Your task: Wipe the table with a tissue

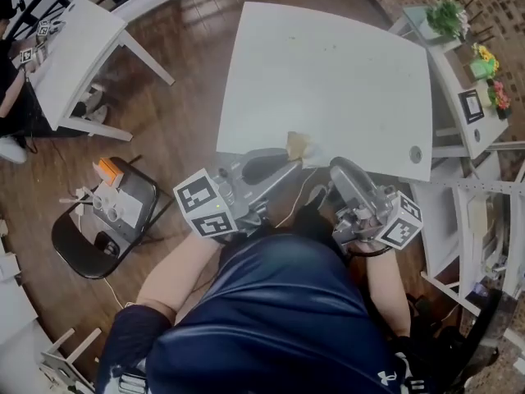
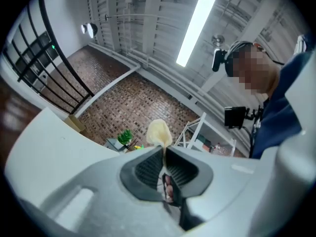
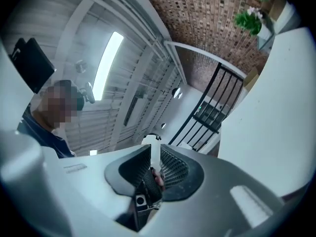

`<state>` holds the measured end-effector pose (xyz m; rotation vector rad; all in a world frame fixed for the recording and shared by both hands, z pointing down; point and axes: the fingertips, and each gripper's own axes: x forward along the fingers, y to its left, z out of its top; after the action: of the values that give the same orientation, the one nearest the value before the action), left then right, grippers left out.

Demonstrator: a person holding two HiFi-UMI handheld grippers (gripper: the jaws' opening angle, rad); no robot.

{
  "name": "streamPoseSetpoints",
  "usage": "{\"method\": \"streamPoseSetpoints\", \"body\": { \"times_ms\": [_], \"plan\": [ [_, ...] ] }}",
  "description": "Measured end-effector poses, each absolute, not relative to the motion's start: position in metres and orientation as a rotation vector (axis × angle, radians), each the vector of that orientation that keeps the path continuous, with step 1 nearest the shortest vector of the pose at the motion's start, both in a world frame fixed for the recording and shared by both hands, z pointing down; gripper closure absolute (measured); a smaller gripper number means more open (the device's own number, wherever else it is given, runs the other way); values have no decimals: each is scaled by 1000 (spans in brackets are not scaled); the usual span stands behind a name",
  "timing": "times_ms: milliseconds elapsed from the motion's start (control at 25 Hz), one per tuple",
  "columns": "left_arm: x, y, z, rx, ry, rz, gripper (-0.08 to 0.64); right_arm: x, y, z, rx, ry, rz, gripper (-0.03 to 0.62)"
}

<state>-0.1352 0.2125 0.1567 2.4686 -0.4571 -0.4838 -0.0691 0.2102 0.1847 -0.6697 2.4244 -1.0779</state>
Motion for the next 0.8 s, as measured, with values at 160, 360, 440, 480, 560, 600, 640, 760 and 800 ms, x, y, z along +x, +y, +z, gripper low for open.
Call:
{"method": "streamPoseSetpoints", "body": {
  "times_ms": [160, 360, 440, 480, 560, 600, 640, 760, 800],
  "plan": [
    [-137, 222, 156, 2488, -532, -463, 537, -48, 213, 182, -884, 2427, -982, 538],
    [-114, 245, 159, 2513, -570, -409, 537, -15, 228, 189, -1038, 2452, -936, 549],
    [-101, 258, 161, 2512, -583, -391, 537, 0, 236, 193, -1082, 2467, -924, 549],
    [-93, 265, 162, 2509, -588, -384, 537, 9, 241, 195, -1095, 2470, -918, 549],
    [-77, 279, 163, 2502, -591, -367, 537, 24, 252, 196, -1102, 2474, -904, 549],
    [-70, 286, 164, 2502, -591, -357, 537, 32, 257, 197, -1104, 2476, -895, 549],
    [-63, 293, 164, 2503, -589, -345, 537, 38, 262, 197, -1105, 2477, -886, 549],
    [-46, 309, 165, 2512, -580, -308, 537, 55, 276, 195, -1097, 2475, -869, 549],
    [-42, 313, 164, 2518, -577, -298, 538, 60, 281, 194, -1094, 2473, -862, 549]
  ]
}}
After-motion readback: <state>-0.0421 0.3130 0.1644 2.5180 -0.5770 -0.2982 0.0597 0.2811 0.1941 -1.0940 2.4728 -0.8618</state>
